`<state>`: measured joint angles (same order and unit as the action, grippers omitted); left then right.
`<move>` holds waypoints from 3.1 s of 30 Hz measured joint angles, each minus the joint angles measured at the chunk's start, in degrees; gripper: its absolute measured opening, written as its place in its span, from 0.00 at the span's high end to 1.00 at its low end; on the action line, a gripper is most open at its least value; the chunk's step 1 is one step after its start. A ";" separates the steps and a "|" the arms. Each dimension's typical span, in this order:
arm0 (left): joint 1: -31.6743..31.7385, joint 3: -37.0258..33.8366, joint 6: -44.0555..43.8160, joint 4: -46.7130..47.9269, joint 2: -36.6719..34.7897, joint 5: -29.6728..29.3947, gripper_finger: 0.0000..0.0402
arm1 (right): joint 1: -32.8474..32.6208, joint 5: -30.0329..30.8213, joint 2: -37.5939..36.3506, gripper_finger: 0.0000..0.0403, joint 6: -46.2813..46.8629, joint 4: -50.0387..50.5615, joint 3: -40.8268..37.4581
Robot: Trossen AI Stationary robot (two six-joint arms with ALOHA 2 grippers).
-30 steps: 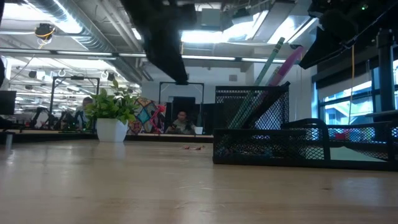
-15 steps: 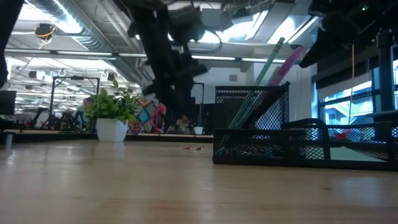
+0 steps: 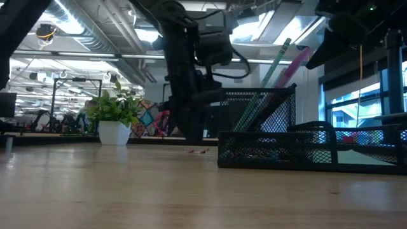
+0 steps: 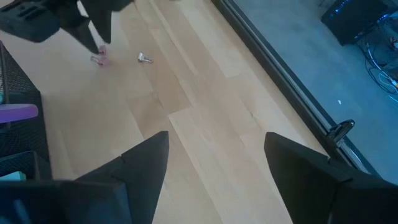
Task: Pick and place office supplies into organizer
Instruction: Put the bottom left pink binder clip into the desk organizer
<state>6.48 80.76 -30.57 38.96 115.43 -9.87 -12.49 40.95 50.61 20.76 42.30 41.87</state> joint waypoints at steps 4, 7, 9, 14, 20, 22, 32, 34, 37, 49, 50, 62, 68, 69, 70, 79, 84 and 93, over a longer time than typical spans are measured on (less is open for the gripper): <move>-0.02 0.61 0.03 -0.34 0.89 2.24 0.64 | -0.01 0.00 -0.01 0.33 -0.03 -0.04 0.00; 0.01 0.58 -1.02 -0.41 0.89 1.95 0.60 | -0.01 0.00 0.00 0.33 -0.11 -0.04 0.00; 0.15 0.58 -2.16 -0.28 0.89 0.82 0.58 | -0.02 0.00 0.00 0.33 -0.24 -0.04 0.00; 0.48 0.58 -4.20 1.68 0.89 -0.06 0.57 | 0.00 0.00 0.00 0.33 -0.24 -0.04 0.00; 0.44 0.56 -5.85 3.37 0.89 -2.73 0.58 | 0.00 0.00 0.00 0.33 -0.27 -0.04 0.00; 0.44 0.56 -6.17 2.80 0.89 -2.47 0.59 | 0.00 0.02 0.00 0.33 -0.27 -0.04 0.00; 0.37 0.54 -5.93 2.98 0.89 -2.48 0.61 | -0.01 0.00 0.00 0.33 -0.29 -0.04 -0.01; 0.37 0.54 -6.10 2.97 0.90 -2.46 0.62 | 0.00 0.01 0.00 0.33 -0.29 -0.07 0.00; 0.37 0.54 -6.16 2.80 1.71 -2.44 0.63 | -0.01 0.01 0.00 0.33 -0.29 -0.04 0.00; 0.51 0.76 -6.22 3.30 4.38 -0.16 0.63 | 0.00 0.02 0.00 0.33 -0.29 -0.04 0.00; 0.52 0.74 -6.22 3.73 4.19 0.00 0.63 | -0.01 0.02 0.00 0.33 -0.30 -0.05 0.00; 0.60 0.78 -6.90 5.16 4.33 -0.56 0.63 | 0.00 0.02 0.00 0.33 -0.46 -0.04 0.00; 0.30 0.73 -6.38 5.61 4.34 0.49 0.63 | 0.00 0.00 0.00 0.33 -0.44 -0.04 0.00; 0.25 0.71 -6.38 5.71 4.34 0.53 0.63 | 0.00 0.00 0.00 0.33 -0.44 -0.04 0.00; 0.18 0.69 -6.38 5.89 4.34 0.40 0.63 | -0.02 0.02 0.00 0.33 -0.40 -0.04 0.00; 0.15 0.69 -7.32 7.22 4.32 0.84 0.63 | -0.01 0.01 0.00 0.33 -0.44 -0.02 0.00; 0.15 0.65 -9.22 7.17 4.32 0.96 0.63 | -0.02 0.00 0.00 0.33 -0.52 -0.02 0.00; 0.85 0.47 -9.17 6.21 4.30 3.07 0.63 | -0.01 0.00 0.00 0.33 -1.73 -0.02 0.00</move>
<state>7.33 81.23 -39.75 45.17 119.72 -6.81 -12.50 40.95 50.61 19.03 42.28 41.87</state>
